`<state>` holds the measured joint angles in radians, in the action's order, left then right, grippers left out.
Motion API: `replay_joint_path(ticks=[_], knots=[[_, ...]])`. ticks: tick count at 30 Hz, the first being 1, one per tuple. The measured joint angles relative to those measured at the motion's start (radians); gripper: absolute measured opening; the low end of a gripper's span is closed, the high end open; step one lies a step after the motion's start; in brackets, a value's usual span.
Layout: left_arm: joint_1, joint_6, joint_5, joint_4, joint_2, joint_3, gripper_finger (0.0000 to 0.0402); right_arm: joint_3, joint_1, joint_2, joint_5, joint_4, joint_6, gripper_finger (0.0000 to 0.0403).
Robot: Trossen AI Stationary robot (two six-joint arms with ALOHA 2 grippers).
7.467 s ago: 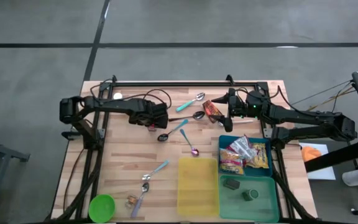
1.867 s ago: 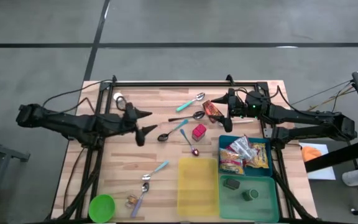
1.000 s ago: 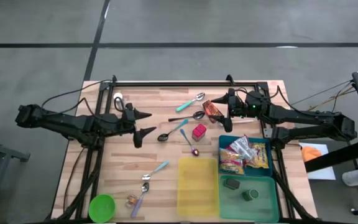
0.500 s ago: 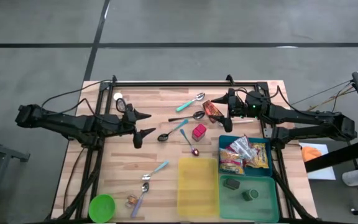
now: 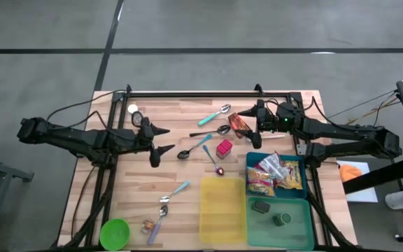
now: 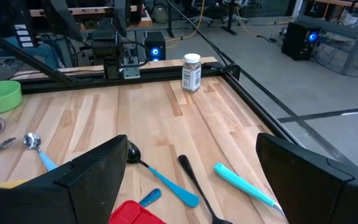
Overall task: Pick & Place Food Item
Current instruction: Put the red seasoning can into the green bin
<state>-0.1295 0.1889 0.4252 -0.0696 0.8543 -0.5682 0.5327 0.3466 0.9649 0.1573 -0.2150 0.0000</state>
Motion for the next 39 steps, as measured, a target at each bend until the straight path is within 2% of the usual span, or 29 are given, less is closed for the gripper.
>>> replay_joint_path(ticks=[6, 13, 19, 23, 30, 39], knots=[[0.0, 0.0, 0.0, -0.013, 0.0, 0.0, 0.0315, 0.0, -0.001, 0.0, 0.004, -0.008, 0.0, 0.0352], [0.0, 0.0, 0.0, -0.013, 0.0, 0.0, 0.0315, 0.0, -0.002, 0.001, 0.085, -0.004, -0.047, 0.0352], [0.0, 0.0, 0.0, -0.012, 0.0, 0.0, 0.0315, 0.0, -0.003, 0.001, 0.237, 0.007, -0.093, 0.0352], [0.0, 0.0, 0.0, -0.012, 0.0, 0.0, 0.0315, 0.001, -0.031, 0.014, 0.237, 0.068, -0.129, 0.0352], [0.0, 0.0, 0.0, -0.012, 0.0, 0.0, 0.0315, 0.094, -0.055, 0.159, 0.24, 0.111, -0.159, 0.0352], [0.0, 0.0, 0.0, -0.011, 0.0, 0.0, 0.0315, 0.341, -0.055, 0.409, 0.241, 0.507, -0.415, 0.0352]])
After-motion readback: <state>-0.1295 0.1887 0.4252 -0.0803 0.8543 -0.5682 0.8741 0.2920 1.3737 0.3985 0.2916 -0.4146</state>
